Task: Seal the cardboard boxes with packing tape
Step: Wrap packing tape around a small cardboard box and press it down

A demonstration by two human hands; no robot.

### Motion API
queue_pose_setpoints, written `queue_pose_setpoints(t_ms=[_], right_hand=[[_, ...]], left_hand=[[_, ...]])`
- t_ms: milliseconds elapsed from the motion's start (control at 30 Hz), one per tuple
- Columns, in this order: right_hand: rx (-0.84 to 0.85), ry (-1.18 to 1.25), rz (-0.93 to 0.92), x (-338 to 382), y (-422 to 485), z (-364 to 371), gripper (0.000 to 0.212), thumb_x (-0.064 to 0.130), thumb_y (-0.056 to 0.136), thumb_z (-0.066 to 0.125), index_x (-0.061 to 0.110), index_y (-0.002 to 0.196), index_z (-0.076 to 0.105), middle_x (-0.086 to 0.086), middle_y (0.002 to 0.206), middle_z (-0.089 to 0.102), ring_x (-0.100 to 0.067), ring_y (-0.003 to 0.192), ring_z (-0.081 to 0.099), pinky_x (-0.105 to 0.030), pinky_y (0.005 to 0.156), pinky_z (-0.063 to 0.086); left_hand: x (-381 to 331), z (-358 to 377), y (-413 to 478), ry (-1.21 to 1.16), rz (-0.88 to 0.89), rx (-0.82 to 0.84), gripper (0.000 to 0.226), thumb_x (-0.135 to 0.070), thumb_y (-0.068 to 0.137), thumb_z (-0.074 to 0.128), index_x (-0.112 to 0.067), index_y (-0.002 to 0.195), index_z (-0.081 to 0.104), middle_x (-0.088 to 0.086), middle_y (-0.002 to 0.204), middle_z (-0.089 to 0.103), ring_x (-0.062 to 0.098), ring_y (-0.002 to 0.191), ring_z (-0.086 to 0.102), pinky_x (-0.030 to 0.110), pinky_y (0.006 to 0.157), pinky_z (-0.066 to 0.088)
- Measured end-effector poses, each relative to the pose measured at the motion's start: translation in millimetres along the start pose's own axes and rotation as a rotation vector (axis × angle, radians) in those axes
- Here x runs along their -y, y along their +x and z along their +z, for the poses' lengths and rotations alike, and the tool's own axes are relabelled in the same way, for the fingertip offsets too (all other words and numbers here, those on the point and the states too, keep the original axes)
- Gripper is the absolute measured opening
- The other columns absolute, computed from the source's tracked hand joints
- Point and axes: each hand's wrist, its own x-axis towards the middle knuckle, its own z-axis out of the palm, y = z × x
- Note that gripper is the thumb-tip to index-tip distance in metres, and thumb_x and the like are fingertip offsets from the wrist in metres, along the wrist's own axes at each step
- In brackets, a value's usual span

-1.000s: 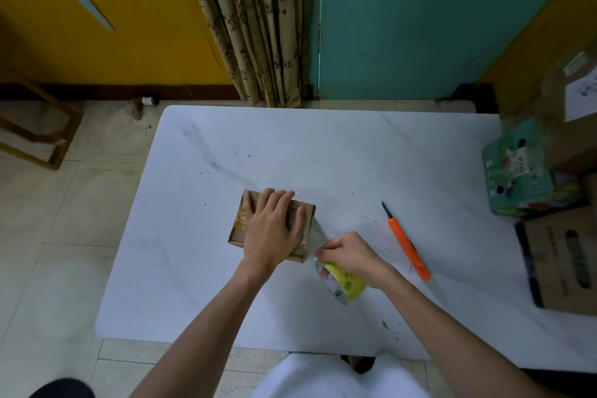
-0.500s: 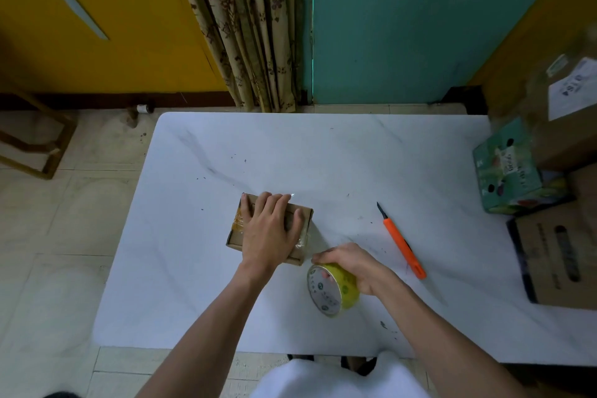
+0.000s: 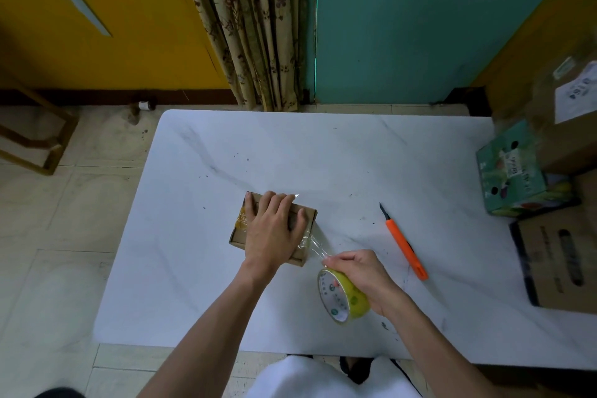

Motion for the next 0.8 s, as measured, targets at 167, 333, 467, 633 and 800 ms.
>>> queue_pose_setpoints(t_ms=[167,333,467,633,800], right_hand=[[0.001,0.004,-0.008,0,-5,0,0.014,0.03,0.08,0.081,0.017,0.082,0.081,-0.006,0.075,0.075,-0.018,0.07,0.07,-0.031,0.072,0.057],[-0.077,-0.236,-0.131,-4,0,5,0.019,0.039,0.081,0.073,0.022,0.083,0.081,0.011,0.077,0.076,-0.01,0.077,0.072,-0.033,0.079,0.059],[-0.024,-0.43,-0.121,-2,8,-1,0.039,0.053,0.078,0.068,0.015,0.072,0.074,0.004,0.064,0.068,-0.001,0.062,0.052,-0.025,0.066,0.046],[0.032,-0.526,-0.136,5,10,-2,0.05,0.052,0.084,0.067,0.01,0.059,0.06,0.009,0.051,0.05,-0.008,0.051,0.044,-0.026,0.058,0.037],[0.151,-0.269,-0.105,10,-7,-5,0.025,0.045,0.085,0.072,0.023,0.094,0.08,0.013,0.084,0.076,-0.001,0.081,0.071,-0.014,0.07,0.049]], left_hand=[[0,0,0,0.002,0.01,-0.006,0.034,-0.036,0.096,0.058,-0.012,0.117,0.069,-0.003,0.111,0.069,0.022,0.112,0.058,0.059,0.119,0.021],[0,1,0,-0.003,0.012,-0.014,0.036,-0.038,0.097,0.053,-0.012,0.116,0.069,-0.003,0.111,0.069,0.023,0.113,0.058,0.057,0.12,0.02],[0,1,0,-0.006,0.012,-0.019,0.038,-0.039,0.097,0.052,-0.012,0.115,0.07,-0.003,0.11,0.07,0.023,0.112,0.058,0.058,0.119,0.021],[0,1,0,-0.007,0.01,-0.015,0.035,-0.037,0.096,0.054,-0.012,0.115,0.07,-0.003,0.11,0.069,0.022,0.111,0.059,0.058,0.12,0.02],[0,2,0,-0.011,0.01,-0.009,0.035,-0.037,0.096,0.055,-0.012,0.116,0.07,-0.003,0.11,0.069,0.022,0.112,0.058,0.058,0.12,0.019]])
